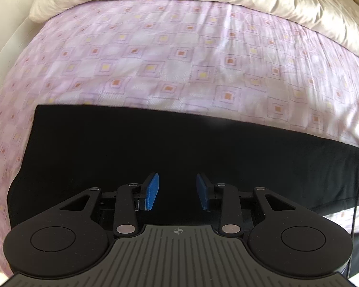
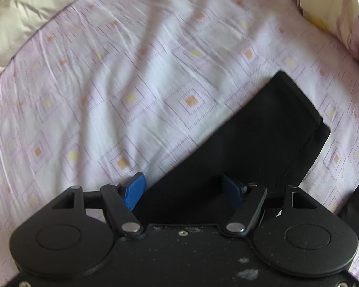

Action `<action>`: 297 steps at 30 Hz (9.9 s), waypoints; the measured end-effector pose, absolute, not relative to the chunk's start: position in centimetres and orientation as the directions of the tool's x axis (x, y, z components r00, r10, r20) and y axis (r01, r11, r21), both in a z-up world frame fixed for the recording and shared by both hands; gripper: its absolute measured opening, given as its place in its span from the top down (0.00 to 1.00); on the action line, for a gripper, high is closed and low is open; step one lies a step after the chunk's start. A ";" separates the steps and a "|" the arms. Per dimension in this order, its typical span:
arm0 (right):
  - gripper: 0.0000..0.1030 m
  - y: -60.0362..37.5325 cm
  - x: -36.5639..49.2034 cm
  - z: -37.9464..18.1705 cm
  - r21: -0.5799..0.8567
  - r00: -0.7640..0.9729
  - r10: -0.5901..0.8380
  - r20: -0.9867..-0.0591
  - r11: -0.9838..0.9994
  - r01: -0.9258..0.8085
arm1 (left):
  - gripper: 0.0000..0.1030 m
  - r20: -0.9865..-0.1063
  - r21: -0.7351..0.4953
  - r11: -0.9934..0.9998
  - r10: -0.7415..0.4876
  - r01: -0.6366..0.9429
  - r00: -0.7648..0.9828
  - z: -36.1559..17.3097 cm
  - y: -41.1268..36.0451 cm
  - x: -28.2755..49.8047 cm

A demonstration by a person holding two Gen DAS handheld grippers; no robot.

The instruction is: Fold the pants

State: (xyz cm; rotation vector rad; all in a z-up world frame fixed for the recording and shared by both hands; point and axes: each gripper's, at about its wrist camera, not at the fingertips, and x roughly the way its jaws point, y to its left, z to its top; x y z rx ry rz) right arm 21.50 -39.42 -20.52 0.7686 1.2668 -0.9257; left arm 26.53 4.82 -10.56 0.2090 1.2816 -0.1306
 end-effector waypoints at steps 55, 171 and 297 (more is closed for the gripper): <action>0.95 -29.9 -2.1 -14.8 0.120 0.221 -0.091 -0.971 0.613 0.781 | 0.95 -0.970 -0.134 0.980 -0.160 0.148 0.183 -13.2 10.0 15.4; 0.97 -2.2 15.4 -11.4 0.291 0.423 0.309 -0.852 0.951 -0.109 | 0.89 -0.977 -0.005 0.910 -0.093 0.415 0.193 -13.9 11.3 28.8; 0.81 -7.6 10.4 -13.7 0.091 0.449 -0.020 -0.894 0.970 0.226 | 0.89 -0.984 -0.088 0.920 -0.140 0.382 0.110 -14.2 19.4 20.6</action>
